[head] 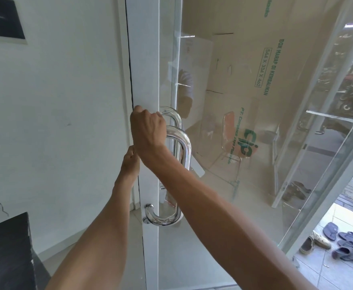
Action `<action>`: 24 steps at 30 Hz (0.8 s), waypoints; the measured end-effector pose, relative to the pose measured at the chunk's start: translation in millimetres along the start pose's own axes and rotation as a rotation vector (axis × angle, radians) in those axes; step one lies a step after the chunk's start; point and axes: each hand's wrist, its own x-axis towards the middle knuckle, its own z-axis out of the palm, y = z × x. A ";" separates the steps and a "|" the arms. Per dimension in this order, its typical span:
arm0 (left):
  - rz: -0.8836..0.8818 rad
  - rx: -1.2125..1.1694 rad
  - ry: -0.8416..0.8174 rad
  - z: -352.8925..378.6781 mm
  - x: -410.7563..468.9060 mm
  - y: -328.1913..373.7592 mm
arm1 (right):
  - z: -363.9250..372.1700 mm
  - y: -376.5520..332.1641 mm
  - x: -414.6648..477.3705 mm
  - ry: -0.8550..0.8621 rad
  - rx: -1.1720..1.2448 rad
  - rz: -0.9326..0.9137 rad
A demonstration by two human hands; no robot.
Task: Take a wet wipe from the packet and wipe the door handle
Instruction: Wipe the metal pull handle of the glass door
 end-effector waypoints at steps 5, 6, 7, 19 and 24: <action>0.041 0.038 -0.024 -1.5 -2.9 -0.1 | -22.4 14.3 -14.8 -0.047 0.004 -0.026; 0.052 0.036 -0.030 -2.0 -5.2 -0.8 | -28.2 16.3 -16.5 -0.080 0.009 -0.032; 0.060 0.044 -0.037 -0.6 -6.9 -0.2 | -33.7 18.7 -16.9 -0.102 0.013 -0.030; 0.021 0.006 -0.004 -5.4 -12.2 1.6 | -14.1 -9.2 -6.0 -0.044 -0.028 0.022; 0.050 0.017 -0.033 -2.5 -15.9 2.1 | -29.1 12.4 -16.8 -0.062 -0.016 0.028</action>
